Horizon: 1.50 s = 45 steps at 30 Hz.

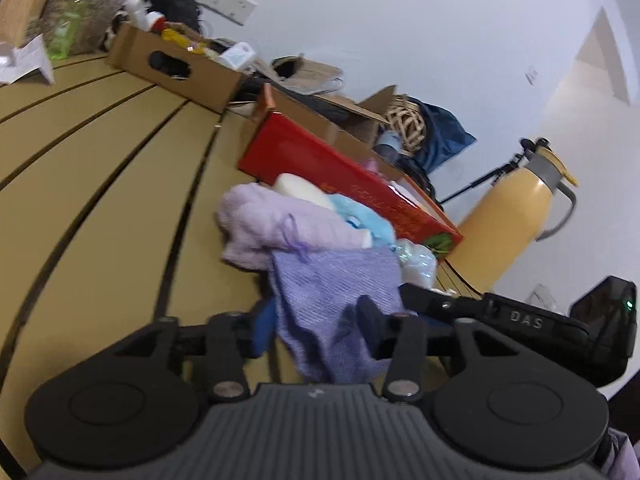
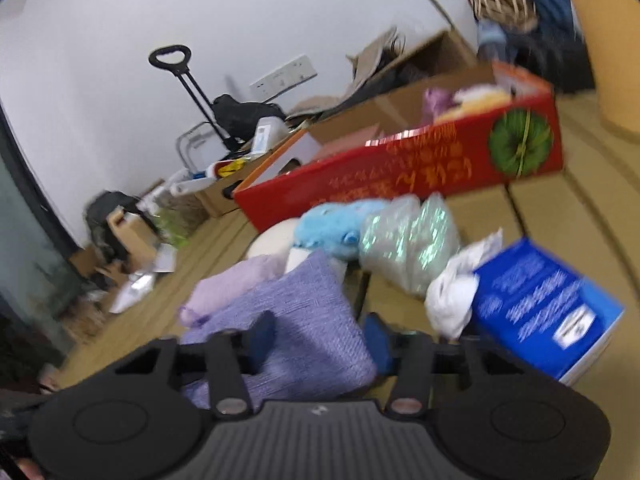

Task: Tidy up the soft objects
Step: 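Grasp the purple mesh bag with the right gripper, then carry the purple mesh bag into the red box and release it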

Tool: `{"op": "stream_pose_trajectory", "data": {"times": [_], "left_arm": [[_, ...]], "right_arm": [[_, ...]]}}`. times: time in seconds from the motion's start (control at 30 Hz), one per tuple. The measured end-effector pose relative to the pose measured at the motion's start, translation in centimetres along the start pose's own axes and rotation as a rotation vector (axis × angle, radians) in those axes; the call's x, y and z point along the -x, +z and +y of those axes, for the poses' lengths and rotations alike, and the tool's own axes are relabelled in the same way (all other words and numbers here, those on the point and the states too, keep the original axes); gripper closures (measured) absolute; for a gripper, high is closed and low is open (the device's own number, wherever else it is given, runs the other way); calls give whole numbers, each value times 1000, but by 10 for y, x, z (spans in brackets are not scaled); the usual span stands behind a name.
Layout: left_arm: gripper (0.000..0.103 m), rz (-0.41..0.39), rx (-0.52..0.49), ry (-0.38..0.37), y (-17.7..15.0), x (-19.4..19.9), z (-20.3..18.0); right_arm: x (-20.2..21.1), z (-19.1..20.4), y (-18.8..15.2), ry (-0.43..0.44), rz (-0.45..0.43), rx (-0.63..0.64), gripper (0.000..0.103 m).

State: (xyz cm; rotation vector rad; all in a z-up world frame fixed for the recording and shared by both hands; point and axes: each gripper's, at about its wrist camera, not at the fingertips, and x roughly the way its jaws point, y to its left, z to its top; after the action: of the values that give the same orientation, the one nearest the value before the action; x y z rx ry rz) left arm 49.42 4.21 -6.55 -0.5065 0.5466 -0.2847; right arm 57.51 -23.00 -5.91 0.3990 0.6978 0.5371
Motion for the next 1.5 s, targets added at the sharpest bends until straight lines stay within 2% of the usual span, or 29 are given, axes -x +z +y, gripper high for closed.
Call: {"op": "stream_pose_trajectory", "data": {"times": [0.07,0.1,0.17,0.23,0.53,0.6,0.63,0.67,0.7,0.8,0.87,0.9,0.93,0.97,1.03,1.1,1.17,1.3,1.4,1.5], "left_arm": [[54,-6,-12,12,-2,-1,-4],[55,-8,-13,17,-2,-1,-5],[72,-14,-9,46,-2,-1,-5],[93,-3,-1,17,-1,-2,-3],[95,-31,-59,14,-6,20,-16],[95,-15,-72,21,-5,20,-17],[95,-3,-71,23,-4,18,-16],[95,13,-64,26,-4,15,-14],[95,31,-57,34,-4,11,-12],[96,40,-70,47,-4,7,-12],[96,43,-76,44,-4,6,-12],[96,43,-85,49,-4,6,-13],[96,44,-90,50,-4,6,-13],[96,43,-94,47,-3,7,-14],[95,27,-131,39,3,14,-22],[96,-11,-173,10,18,22,-33],[96,-45,-230,-9,46,23,-46],[96,-53,-312,-39,118,-14,-62],[96,1,-340,26,172,-71,-65],[95,86,-368,125,202,-135,-56]], "right_arm": [[0,2,-3,25,29,7,92],[1,5,-6,29,34,21,97],[3,9,-10,29,31,48,98],[7,13,-12,24,15,65,99],[30,18,-18,57,-4,65,100],[33,19,-17,88,6,63,93],[33,19,-16,100,2,57,81],[32,17,-14,104,-7,47,53],[30,16,-12,105,-11,46,44],[19,16,-4,52,-4,64,43],[7,14,0,62,39,60,49],[2,11,2,78,58,47,55],[1,10,2,100,56,30,77],[1,9,2,127,58,14,91],[8,16,5,117,57,40,93],[21,28,11,116,29,74,94],[34,39,28,126,-26,94,94],[23,52,89,75,-94,154,94],[-15,47,142,38,-83,123,94],[-69,37,178,-51,-36,120,94]]}}
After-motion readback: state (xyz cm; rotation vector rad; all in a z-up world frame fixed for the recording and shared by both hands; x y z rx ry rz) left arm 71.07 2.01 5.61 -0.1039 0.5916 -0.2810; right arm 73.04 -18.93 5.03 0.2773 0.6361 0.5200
